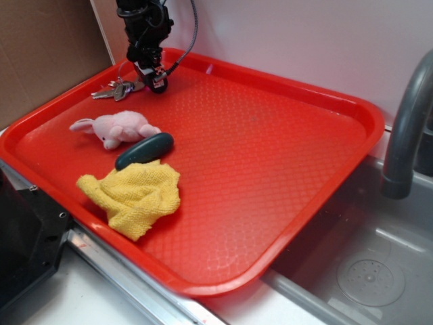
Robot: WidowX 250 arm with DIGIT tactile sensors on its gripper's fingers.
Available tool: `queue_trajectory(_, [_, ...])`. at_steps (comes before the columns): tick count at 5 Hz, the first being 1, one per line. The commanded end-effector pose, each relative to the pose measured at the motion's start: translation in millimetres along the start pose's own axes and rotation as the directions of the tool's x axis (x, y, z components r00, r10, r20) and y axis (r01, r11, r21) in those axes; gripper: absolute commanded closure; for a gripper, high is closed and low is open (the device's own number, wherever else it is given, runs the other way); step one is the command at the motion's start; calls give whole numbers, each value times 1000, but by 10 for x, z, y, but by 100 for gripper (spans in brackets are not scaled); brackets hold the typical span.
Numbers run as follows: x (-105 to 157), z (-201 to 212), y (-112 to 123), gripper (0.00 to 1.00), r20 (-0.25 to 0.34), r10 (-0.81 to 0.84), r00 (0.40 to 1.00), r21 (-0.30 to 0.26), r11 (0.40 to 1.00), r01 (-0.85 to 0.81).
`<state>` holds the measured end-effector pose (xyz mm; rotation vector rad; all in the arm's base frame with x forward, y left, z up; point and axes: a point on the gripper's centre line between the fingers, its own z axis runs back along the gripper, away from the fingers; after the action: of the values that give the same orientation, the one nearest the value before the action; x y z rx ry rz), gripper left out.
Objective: Grab the silver keys.
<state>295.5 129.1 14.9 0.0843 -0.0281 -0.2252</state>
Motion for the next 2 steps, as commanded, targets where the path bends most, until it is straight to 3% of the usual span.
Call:
queue_trajectory(1, [-42,736,-203,100,100,58,993,18,998,-60])
queue_trajectory(2, [-85,1264,-649,100,268,-19,963,17,1000,15])
